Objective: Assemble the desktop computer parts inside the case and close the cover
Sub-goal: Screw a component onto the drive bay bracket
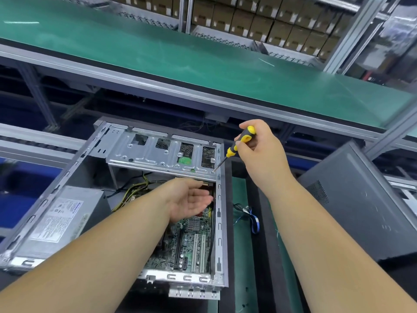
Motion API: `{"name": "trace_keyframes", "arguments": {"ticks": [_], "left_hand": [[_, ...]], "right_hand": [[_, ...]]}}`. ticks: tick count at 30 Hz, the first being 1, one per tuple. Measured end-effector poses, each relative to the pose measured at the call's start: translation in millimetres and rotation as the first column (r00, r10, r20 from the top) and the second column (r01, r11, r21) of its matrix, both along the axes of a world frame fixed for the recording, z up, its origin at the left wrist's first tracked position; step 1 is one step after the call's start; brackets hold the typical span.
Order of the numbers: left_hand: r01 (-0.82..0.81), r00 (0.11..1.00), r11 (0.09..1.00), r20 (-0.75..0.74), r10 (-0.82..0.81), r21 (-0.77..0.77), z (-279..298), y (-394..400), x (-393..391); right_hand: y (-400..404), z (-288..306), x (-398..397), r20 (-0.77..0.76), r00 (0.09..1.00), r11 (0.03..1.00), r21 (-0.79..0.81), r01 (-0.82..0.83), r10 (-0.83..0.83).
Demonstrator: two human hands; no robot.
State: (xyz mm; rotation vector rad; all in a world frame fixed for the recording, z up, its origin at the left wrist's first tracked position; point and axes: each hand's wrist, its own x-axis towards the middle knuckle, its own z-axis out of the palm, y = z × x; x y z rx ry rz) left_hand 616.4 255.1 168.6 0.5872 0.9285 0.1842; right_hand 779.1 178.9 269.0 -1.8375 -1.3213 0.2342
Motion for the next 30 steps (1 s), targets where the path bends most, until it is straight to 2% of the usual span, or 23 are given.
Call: {"name": "trace_keyframes", "arguments": {"ticks": [4, 13, 19, 24, 28, 30], "left_hand": [[-0.056, 0.997, 0.997, -0.063, 0.053, -0.045, -12.1, 4.2, -3.7], [-0.39, 0.921, 0.92, -0.001, 0.39, 0.034, -19.0, 18.6, -2.2], [-0.422, 0.907, 0.905, 0.035, 0.421, 0.055, -19.7, 18.3, -2.1], [-0.427, 0.904, 0.901, 0.028, 0.427, 0.078, -20.8, 18.2, -2.8], [-0.43, 0.903, 0.899, 0.04, 0.428, 0.087, -21.0, 17.9, -3.3], [-0.431, 0.902, 0.898, 0.046, 0.428, 0.095, -21.8, 17.3, -3.6]], "right_hand": [[9.3, -5.2, -0.2, 0.061, 0.998, 0.999, -0.047, -0.011, 0.014], [20.6, -13.2, 2.2, 0.062, 0.998, 0.997, -0.08, -0.024, 0.029], [24.7, -12.9, 2.5, 0.102, 0.991, 0.991, -0.108, -0.076, 0.087], [34.3, -6.0, 3.4, 0.291, 0.955, 0.993, -0.117, -0.027, 0.06], [43.6, -13.6, 2.0, 0.258, 0.965, 0.993, -0.086, 0.074, -0.05], [47.0, -20.7, 2.0, 0.189, 0.98, 0.995, -0.057, 0.076, -0.064]]}}
